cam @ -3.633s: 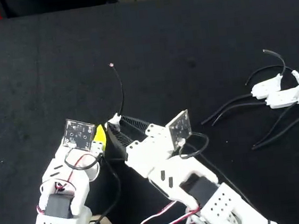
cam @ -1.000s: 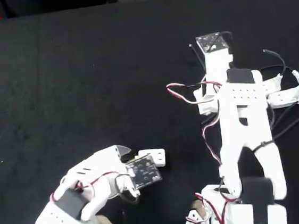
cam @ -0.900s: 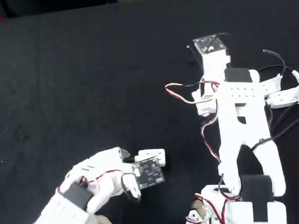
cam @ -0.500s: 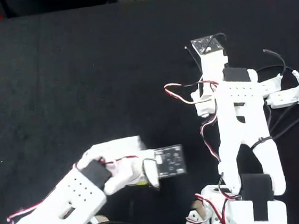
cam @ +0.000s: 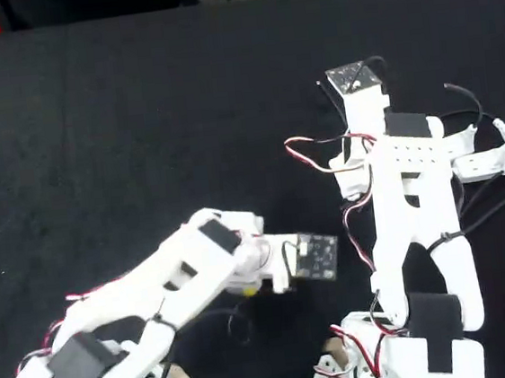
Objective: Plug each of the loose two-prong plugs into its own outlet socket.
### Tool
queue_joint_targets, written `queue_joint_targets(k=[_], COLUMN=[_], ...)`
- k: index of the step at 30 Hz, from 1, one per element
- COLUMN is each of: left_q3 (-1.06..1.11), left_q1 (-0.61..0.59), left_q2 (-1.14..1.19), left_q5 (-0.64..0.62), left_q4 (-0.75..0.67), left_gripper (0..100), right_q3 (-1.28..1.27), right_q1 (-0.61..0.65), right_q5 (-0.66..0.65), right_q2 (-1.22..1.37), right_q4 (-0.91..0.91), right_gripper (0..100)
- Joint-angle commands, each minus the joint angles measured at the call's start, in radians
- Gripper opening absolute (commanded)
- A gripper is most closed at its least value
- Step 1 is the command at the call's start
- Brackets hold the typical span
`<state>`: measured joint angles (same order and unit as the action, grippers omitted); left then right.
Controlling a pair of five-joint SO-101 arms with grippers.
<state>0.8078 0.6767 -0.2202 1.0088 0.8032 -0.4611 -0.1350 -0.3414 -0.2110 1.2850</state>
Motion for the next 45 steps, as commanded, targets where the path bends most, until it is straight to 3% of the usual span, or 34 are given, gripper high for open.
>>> queue_joint_targets(k=[1, 10, 19, 25, 30, 34, 45], left_q3=[-0.079, -0.005, 0.254, 0.317, 0.285, 0.217, 0.045], left_q1=[-0.027, -0.044, 0.051, 0.042, -0.051, -0.054, -0.051], left_q2=[0.075, -0.005, -0.341, -0.511, -0.433, -0.253, 0.028], left_q5=[-0.029, -0.072, -0.147, -0.147, -0.049, 0.006, 0.015], left_q4=[-0.052, -0.087, -0.087, -0.095, -0.155, -0.181, -0.181], left_gripper=[26, 26, 26, 26, 26, 26, 26], right_q3=[0.061, 0.058, 0.058, 0.058, 0.056, 0.056, 0.058], right_q1=[-0.003, -0.003, -0.003, -0.003, -0.002, -0.002, -0.002], right_q5=[-0.003, -0.003, -0.003, -0.003, -0.003, -0.003, -0.005], right_q2=[-0.007, -0.007, -0.007, -0.007, -0.005, -0.002, -0.001], right_q4=[0.006, 0.005, 0.005, 0.005, 0.005, 0.003, 0.000], right_gripper=[1.3, 1.3, 1.3, 1.3, 1.3, 1.3, 1.3])
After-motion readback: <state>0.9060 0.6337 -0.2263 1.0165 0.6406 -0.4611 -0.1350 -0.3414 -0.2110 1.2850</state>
